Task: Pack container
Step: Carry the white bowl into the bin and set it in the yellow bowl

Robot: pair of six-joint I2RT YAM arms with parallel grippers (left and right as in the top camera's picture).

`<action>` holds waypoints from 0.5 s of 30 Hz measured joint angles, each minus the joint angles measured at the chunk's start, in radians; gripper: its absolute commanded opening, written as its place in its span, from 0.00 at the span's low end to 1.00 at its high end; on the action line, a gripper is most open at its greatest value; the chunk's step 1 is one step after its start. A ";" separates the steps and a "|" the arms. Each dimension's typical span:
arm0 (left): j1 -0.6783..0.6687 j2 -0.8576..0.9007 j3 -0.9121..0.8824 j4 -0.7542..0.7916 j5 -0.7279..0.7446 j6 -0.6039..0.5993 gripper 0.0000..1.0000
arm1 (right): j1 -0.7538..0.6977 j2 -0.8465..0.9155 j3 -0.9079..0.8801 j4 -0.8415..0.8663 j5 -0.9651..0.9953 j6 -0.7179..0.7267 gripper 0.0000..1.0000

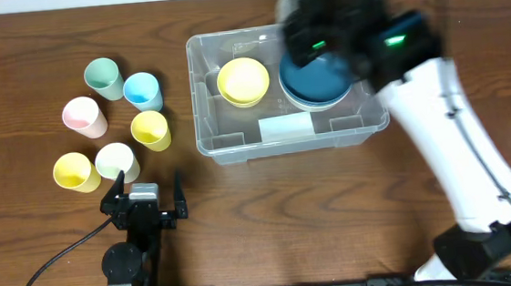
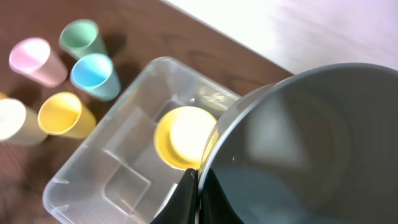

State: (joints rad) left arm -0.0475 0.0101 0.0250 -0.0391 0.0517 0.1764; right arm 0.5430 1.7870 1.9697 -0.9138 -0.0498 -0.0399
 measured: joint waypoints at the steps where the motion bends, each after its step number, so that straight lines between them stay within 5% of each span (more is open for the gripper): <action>1: 0.000 0.000 0.000 0.000 0.000 0.000 0.98 | 0.040 0.022 0.000 0.006 0.029 -0.005 0.01; 15: 0.000 0.000 0.000 0.000 0.000 0.000 0.98 | 0.207 0.346 -0.005 0.096 0.156 -0.032 0.01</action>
State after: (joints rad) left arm -0.0475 0.0101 0.0250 -0.0391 0.0517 0.1764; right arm 0.7498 2.1334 1.9652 -0.8181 0.1066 -0.0723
